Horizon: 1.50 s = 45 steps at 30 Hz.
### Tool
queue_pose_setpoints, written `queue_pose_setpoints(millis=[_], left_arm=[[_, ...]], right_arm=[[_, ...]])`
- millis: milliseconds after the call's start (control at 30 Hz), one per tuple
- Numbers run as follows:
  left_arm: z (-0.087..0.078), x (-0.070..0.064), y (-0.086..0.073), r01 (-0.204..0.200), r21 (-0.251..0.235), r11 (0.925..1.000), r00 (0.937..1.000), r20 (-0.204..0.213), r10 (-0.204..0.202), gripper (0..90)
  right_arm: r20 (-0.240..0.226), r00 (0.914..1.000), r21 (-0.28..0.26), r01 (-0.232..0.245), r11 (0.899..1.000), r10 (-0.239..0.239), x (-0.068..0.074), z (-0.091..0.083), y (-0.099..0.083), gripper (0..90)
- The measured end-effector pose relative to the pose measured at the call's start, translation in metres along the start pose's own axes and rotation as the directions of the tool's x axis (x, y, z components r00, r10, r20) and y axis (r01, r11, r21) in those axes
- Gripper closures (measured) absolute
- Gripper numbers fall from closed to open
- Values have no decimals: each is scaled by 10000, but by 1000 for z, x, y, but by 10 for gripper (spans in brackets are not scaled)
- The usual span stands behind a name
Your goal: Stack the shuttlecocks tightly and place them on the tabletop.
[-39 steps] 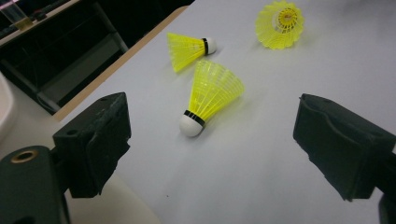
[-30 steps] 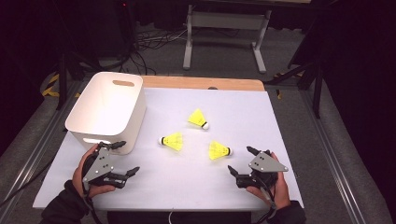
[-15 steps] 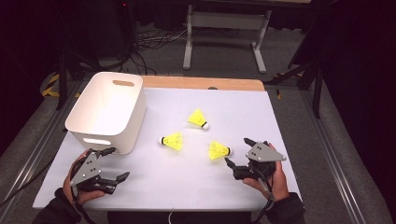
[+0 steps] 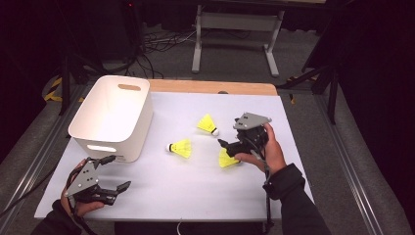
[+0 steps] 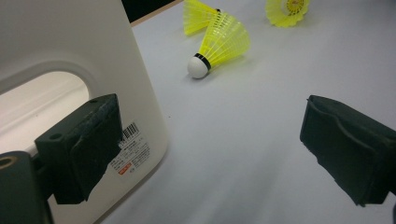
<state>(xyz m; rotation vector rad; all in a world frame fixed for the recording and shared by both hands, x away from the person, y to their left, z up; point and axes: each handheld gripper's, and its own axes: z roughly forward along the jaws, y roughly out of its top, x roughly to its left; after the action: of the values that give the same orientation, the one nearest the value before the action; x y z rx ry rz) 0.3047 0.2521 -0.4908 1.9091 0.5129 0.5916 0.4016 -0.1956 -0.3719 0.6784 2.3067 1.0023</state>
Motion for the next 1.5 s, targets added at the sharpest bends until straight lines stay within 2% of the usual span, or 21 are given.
queue_pose_setpoints(millis=[133, 200, 233, 300, 400, 467, 500, 567, 600, 700, 767, 867, 900, 933, 1033, 1167, 1267, 1300, 1333, 1433, 1500], left_arm=[[0, 0, -1, -46, 10, 10000, 10000, -13, 46, 67], [0, 0, -1, 7, -5, 10000, 10000, 3, -7, 67], [0, 0, -1, 13, -18, 10000, 10000, 19, -13, 67], [0, 0, -1, 21, 6, 10000, 10000, 69, -21, 69], [1, -1, -1, -103, 61, 9999, 9999, 59, 103, 68], [0, -1, -1, -105, 33, 9999, 9999, 80, 105, 68], [0, -1, -1, -105, 33, 9999, 9999, 80, 105, 68], [0, -1, -2, -79, 2, 10000, 9999, 69, 79, 68], [-1, -1, -2, -91, -26, 10000, 9999, 88, 91, 68], [-2, 0, -2, -92, -89, 9999, 9999, 124, 93, 68], [-1, 0, -2, -94, -107, 9999, 9998, 159, 95, 68], [-1, -2, -1, -306, -1, 9995, 9995, 62, 306, 70], [-1, -3, -1, -309, -1, 9995, 9994, 129, 309, 71], [-1, -3, -1, -353, 12, 9994, 9993, 140, 352, 71], [-1, -4, -1, -320, -20, 9995, 9992, 220, 320, 72], [-1, -3, -1, -330, -12, 9995, 9992, 242, 330, 72], [0, -3, -1, -312, -12, 9995, 9991, 272, 313, 74], [0, -2, -1, -294, -5, 9996, 9992, 285, 294, 74], [0, -2, -1, -297, 12, 9996, 9992, 283, 296, 74], [0, -2, -1, -234, 2, 9997, 9993, 276, 234, 77], [0, -2, -1, -248, 6, 9997, 9993, 278, 247, 78]], right_arm=[[-138, 9999, 467, 4, 9989, 3, -8, 25, 12, 149], [-523, 9983, 918, -214, 9955, 263, -13, 47, 19, 149], [-523, 9983, 918, -214, 9955, 263, -13, 47, 19, 149], [-577, 9981, 1184, -156, 9928, 225, -16, 61, 25, 149], [-697, 9958, 1598, -469, 9860, 586, -23, 81, 34, 151], [-577, 9973, 2003, -340, 9792, 464, -27, 98, 39, 152], [-577, 9973, 2003, -340, 9792, 464, -27, 98, 39, 152], [-674, 9956, 2468, -462, 9680, 647, -30, 112, 41, 152], [-502, 9960, 2795, -571, 9584, 740, -33, 125, 42, 152], [-577, 9952, 3039, -578, 9509, 789, -34, 135, 42, 149], [-703, 9936, 3424, -593, 9377, 885, -35, 147, 41, 146], [-779, 9936, 3751, -467, 9258, 817, -35, 158, 40, 154], [-744, 9945, 4026, -379, 9146, 739, -34, 165, 40, 158], [-744, 9945, 4026, -379, 9146, 739, -34, 165, 40, 158], [-661, 9949, 4362, -397, 8990, 760, -34, 175, 37, 185], [-719, 9931, 4443, -513, 8944, 927, -35, 179, 34, 203], [-901, 9902, 4596, -541, 8865, 1071, -35, 184, 31, 290], [-962, 9894, 4597, -530, 8865, 1091, -35, 184, 31, 342], [-962, 9894, 4597, -530, 8865, 1091, -35, 184, 31, 342], [-995, 9899, 4472, -457, 8932, 1005, -34, 183, 32, 442], [-1056, 9884, 4252, -543, 9035, 1091, -34, 180, 33, 454]])
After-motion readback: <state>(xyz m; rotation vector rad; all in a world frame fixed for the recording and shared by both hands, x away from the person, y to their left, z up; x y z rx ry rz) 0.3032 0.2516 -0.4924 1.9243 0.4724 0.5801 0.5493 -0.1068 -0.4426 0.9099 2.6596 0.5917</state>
